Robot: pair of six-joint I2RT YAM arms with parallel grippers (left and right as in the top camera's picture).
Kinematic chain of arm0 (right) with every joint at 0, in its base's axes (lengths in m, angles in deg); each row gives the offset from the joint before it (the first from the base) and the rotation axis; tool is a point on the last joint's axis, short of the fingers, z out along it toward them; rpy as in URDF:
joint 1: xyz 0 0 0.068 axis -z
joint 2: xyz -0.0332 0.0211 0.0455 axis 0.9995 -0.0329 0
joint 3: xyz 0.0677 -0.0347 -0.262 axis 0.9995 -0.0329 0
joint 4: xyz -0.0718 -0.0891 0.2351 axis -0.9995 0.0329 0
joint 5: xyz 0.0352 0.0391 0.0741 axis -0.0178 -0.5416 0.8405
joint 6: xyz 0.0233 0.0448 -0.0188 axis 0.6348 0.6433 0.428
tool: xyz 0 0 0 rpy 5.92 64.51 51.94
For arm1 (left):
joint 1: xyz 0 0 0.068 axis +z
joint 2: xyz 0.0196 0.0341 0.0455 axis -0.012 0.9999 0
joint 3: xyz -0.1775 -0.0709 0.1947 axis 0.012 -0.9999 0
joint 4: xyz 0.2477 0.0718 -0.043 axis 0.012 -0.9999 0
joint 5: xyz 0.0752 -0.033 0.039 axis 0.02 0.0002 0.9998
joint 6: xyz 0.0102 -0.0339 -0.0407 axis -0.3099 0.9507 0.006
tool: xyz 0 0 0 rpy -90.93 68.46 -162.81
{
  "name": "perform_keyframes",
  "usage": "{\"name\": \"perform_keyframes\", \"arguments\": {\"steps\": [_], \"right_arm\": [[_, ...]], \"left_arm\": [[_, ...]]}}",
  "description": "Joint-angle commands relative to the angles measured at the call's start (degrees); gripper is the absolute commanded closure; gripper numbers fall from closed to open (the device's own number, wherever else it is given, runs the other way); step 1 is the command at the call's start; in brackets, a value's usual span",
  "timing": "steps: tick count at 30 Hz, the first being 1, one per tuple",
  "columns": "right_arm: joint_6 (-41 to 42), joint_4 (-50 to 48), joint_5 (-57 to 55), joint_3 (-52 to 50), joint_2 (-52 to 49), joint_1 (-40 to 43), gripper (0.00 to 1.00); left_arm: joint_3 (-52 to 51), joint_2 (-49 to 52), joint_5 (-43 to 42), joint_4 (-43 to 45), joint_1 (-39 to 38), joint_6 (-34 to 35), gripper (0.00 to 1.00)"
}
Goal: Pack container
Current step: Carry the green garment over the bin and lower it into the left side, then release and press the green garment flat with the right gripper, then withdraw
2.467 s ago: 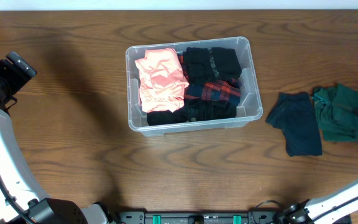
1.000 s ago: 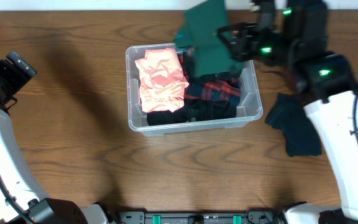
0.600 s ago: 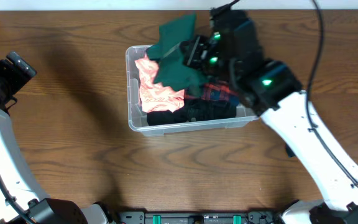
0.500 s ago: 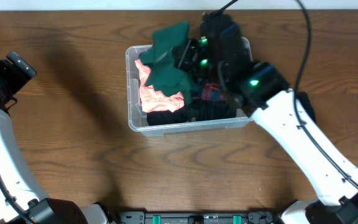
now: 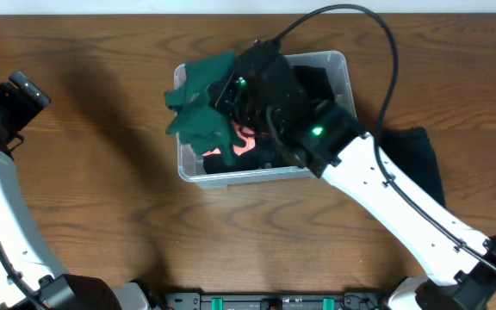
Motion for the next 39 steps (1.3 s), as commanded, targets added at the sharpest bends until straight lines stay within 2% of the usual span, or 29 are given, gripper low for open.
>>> {"name": "perform_keyframes", "arguments": {"steps": [1,8,14,17,19,20,21,22,24,26,29,32,34,35,37,39], "right_arm": [[4.85,0.76,-2.43,0.85,-2.29,-1.66,0.99],[6.54,3.13,-3.13,0.7,-4.48,-2.6,0.99],[6.47,8.98,-5.95,0.68,-4.48,-2.38,0.99],[5.64,12.07,-8.0,0.68,-4.48,-2.21,0.96],[3.82,13.81,-9.33,0.68,-4.48,-2.05,0.83],[2.8,14.71,-10.23,0.68,-4.48,-2.05,0.72],[0.37,15.52,-11.41,0.68,-4.48,-2.05,0.49],[-1.73,15.82,-12.02,0.68,-4.48,-2.05,0.35],[-7.8,16.31,-13.25,0.68,-4.48,-1.9,0.17],[-15.74,16.81,-14.38,0.68,-4.48,-1.55,0.09],[-30.62,16.87,-15.21,0.68,-4.48,-0.5,0.04],[-41.7,16.39,-13.94,0.7,-4.48,0.7,0.09],[-46.77,16.7,-12.17,0.7,-4.48,1.46,0.24],[-48.26,16.74,-11.39,0.7,-4.48,1.73,0.38],[-50.1,17.0,-9.66,0.7,-4.48,2.03,0.75],[-50.16,17.62,-8.46,0.61,-4.63,2.05,0.95]], "left_arm": [[0.04,0.33,-0.52,0.24,0.15,-0.52,0.02],[0.04,0.33,-0.52,0.24,0.15,-0.52,0.02],[0.04,0.33,-0.52,0.22,0.15,-0.52,0.02],[0.04,0.33,-0.52,0.22,0.15,-0.52,0.02],[0.04,0.33,-0.52,0.22,0.15,-0.52,0.02],[0.04,0.33,-0.52,0.24,0.15,-0.52,0.02],[0.04,0.33,-0.52,0.22,0.15,-0.52,0.02],[0.04,0.33,-0.52,0.22,0.15,-0.52,0.02],[0.04,0.33,-0.52,0.24,0.15,-0.52,0.02],[0.04,0.33,-0.52,0.22,0.15,-0.52,0.02],[0.04,0.33,-0.52,0.22,0.15,-0.52,0.02],[0.04,0.33,-0.52,0.24,0.15,-0.52,0.02],[0.04,0.33,-0.52,0.24,0.15,-0.52,0.02],[0.04,0.33,-0.52,0.22,0.15,-0.52,0.02],[0.04,0.33,-0.52,0.22,0.15,-0.52,0.02],[0.04,0.33,-0.52,0.22,0.15,-0.52,0.02]]}}
